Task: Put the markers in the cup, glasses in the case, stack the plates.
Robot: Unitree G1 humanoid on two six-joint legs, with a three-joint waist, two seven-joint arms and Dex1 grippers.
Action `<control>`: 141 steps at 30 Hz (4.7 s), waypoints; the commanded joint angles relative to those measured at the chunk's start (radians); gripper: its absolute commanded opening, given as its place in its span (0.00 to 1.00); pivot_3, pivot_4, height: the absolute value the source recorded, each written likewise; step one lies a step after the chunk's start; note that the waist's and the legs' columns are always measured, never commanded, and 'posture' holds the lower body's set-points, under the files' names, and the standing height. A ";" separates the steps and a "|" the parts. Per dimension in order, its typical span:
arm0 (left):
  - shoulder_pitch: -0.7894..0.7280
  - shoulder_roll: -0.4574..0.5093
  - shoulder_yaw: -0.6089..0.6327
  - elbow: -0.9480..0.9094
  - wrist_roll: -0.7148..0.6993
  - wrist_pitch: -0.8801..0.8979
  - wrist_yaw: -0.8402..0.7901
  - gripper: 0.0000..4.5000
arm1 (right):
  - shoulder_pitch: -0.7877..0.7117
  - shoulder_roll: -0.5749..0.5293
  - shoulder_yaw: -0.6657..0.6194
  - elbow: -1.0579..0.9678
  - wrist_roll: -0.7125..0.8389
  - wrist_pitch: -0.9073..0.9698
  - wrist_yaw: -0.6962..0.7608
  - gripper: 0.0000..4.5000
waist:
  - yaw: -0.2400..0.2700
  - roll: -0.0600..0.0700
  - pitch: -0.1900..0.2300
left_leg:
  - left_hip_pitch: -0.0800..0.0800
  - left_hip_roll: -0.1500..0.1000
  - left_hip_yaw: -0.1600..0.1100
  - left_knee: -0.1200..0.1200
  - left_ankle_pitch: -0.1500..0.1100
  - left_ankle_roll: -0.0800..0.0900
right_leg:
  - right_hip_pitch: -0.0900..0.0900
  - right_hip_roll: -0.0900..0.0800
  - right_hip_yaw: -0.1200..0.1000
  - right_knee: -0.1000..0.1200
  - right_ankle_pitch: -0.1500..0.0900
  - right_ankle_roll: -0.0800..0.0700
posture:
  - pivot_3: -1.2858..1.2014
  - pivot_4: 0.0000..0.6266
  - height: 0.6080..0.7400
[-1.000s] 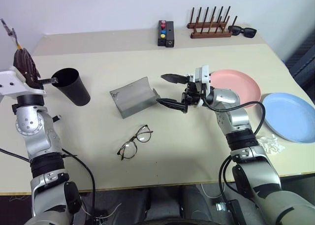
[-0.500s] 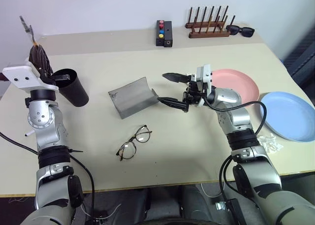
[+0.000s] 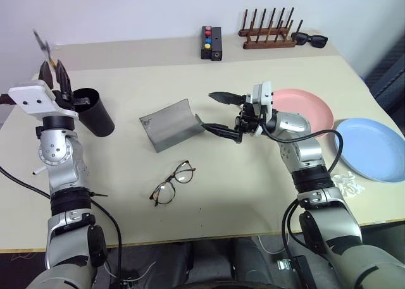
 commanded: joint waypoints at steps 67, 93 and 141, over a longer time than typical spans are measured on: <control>0.204 0.690 -0.277 0.205 0.154 0.563 -0.872 0.99 | 0.151 -0.055 0.073 -0.384 0.025 0.197 -0.018 1.00 | -0.002 0.000 0.000 | 0.001 0.002 0.001 -0.004 0.000 -0.001 | -0.005 0.005 0.008 0.002 0.001 -0.002 | 0.52 0.24 1.00; 0.304 0.671 -0.298 0.097 0.174 0.773 -0.829 0.88 | 0.170 -0.060 0.064 -0.396 0.031 0.193 -0.038 1.00 | -0.001 0.001 -0.001 | 0.002 0.002 0.002 -0.004 0.000 -0.001 | -0.005 0.005 0.008 0.003 0.001 -0.002 | 0.52 0.24 1.00; 0.703 0.574 -0.026 -0.729 -0.182 1.386 -0.699 0.51 | 0.166 -0.077 0.050 -0.380 0.027 0.176 -0.049 1.00 | 0.004 0.003 -0.002 | 0.002 0.002 0.002 -0.005 0.000 -0.002 | -0.004 0.005 0.012 0.002 0.001 -0.002 | 0.52 0.24 1.00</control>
